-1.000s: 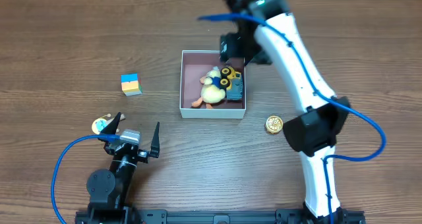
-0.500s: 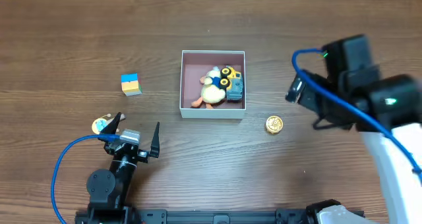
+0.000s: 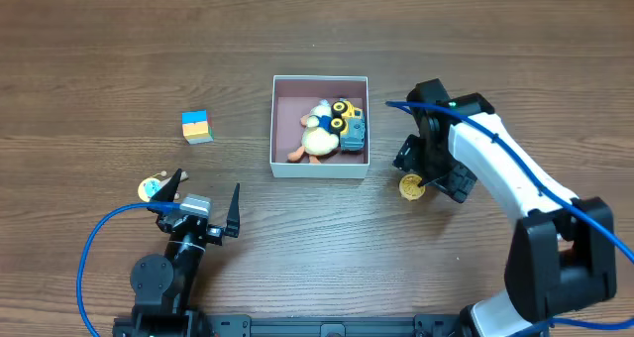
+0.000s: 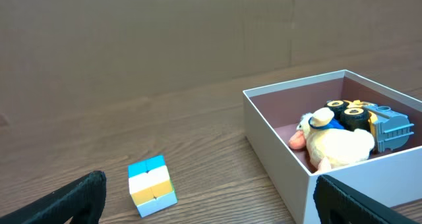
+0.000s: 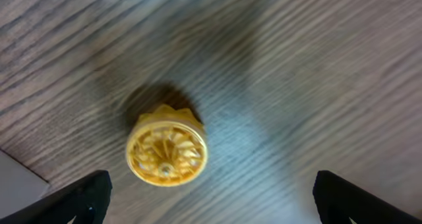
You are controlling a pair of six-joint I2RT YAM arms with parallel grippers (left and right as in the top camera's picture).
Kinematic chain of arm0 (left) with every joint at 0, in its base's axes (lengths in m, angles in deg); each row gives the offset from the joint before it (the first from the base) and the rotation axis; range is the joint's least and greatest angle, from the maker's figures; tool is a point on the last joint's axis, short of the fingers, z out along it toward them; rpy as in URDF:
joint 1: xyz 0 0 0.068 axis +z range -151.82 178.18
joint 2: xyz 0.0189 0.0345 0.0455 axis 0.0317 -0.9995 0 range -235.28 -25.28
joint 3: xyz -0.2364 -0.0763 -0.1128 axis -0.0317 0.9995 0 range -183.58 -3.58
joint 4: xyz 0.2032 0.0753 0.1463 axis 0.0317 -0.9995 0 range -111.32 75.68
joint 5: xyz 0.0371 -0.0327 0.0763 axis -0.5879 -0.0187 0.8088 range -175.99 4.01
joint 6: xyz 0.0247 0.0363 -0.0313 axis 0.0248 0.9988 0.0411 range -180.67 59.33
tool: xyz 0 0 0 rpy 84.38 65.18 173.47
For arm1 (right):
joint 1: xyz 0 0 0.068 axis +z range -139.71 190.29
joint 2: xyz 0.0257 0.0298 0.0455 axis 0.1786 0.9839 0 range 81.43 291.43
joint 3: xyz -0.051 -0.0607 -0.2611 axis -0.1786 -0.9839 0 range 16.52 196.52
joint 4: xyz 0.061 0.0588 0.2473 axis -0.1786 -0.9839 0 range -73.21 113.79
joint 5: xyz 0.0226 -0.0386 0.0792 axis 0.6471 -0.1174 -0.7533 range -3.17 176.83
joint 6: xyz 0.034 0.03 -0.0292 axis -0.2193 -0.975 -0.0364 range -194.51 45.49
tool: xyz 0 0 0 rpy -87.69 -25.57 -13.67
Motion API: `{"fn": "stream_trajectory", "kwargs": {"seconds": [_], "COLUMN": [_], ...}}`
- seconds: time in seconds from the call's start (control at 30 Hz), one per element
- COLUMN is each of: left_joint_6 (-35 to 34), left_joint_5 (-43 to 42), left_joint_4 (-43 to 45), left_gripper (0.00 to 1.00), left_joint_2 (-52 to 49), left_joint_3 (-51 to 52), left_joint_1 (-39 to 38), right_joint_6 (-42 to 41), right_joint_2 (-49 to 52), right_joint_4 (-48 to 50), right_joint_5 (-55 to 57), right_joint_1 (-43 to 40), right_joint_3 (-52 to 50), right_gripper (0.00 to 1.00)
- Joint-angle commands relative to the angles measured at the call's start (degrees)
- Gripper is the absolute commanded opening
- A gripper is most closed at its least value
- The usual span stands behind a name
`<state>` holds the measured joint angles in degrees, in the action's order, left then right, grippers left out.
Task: Pack container
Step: 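Lower the right gripper onto the yellow plastic ball and grasp it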
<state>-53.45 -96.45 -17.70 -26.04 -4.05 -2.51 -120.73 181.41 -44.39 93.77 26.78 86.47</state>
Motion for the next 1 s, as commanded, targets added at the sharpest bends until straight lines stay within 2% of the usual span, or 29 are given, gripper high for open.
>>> {"fn": "stream_trajectory", "kwargs": {"seconds": [0.0, 0.1, 0.83, 0.97], "left_joint_6": [-1.0, -1.0, -1.0, -1.0], "left_joint_5": [0.3, 0.3, 0.3, 0.3], "left_joint_4": [0.0, 0.0, 0.0, 0.0], "left_gripper": [1.00, 1.00, 1.00, 1.00], "left_joint_2": [0.4, 0.4, 0.4, 0.4], "left_joint_3": [0.2, 0.2, 0.2, 0.2], "left_joint_1": [0.4, 0.4, 0.4, 0.4], "right_joint_6": [0.2, -0.4, 1.3, 1.3], "right_joint_2": [1.3, 1.3, 1.3, 1.3], "right_joint_4": [2.6, 6.1, 15.6, 15.5], "right_joint_5": [-4.4, -9.6, -7.0, -7.0], "right_joint_1": [-0.1, -0.1, -0.1, -0.1], "right_joint_3": [-0.5, -2.3, -10.7, -10.7], "right_gripper": [1.00, 1.00, 1.00, 0.96]}}
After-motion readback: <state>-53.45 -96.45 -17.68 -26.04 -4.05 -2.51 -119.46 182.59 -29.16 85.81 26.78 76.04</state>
